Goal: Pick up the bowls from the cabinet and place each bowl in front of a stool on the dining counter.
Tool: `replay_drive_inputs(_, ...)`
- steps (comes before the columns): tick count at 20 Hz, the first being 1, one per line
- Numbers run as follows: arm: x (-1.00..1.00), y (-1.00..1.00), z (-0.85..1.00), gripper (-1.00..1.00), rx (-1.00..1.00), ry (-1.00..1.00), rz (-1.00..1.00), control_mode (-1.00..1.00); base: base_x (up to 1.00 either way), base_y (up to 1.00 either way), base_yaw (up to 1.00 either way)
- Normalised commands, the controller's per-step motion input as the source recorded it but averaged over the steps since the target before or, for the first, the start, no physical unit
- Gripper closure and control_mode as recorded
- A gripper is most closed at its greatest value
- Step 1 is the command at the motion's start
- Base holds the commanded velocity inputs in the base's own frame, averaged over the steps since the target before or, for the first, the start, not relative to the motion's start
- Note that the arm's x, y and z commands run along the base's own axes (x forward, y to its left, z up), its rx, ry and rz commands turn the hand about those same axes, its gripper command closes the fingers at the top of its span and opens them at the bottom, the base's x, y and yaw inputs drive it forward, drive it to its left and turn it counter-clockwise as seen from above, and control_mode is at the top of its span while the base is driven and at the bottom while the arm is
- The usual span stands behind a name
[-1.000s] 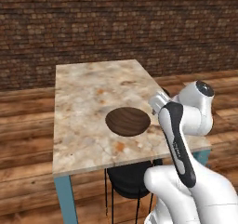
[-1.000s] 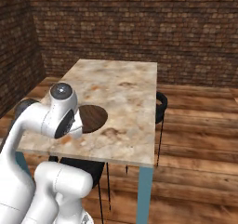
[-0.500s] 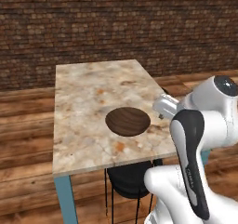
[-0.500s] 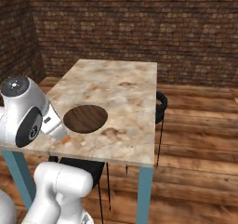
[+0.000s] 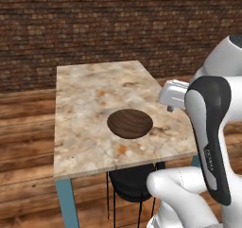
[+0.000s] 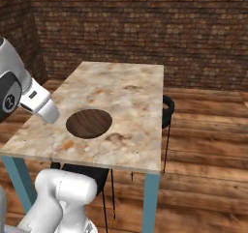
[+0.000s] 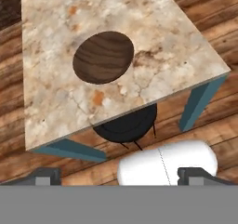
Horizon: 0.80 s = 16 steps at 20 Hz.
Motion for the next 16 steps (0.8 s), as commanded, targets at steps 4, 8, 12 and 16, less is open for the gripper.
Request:
replay_drive_inputs(4,-0.61,-0.12,0.12,-1.0,-0.21,0.02,0.17,-1.0,0.0,0.0,0.0)
replay_drive_inputs(8,-0.45,-0.27,0.01,-1.0,-0.1,0.0,0.14,-1.0,0.0,0.0,0.0)
replay_drive_inputs(12,-0.11,-0.23,0.0,-1.0,0.0,0.0,0.12,-1.0,0.0,0.0,0.0)
replay_drive_inputs(16,0.0,-0.02,0.0,-1.0,0.0,0.0,0.07,-1.0,0.0,0.0,0.0)
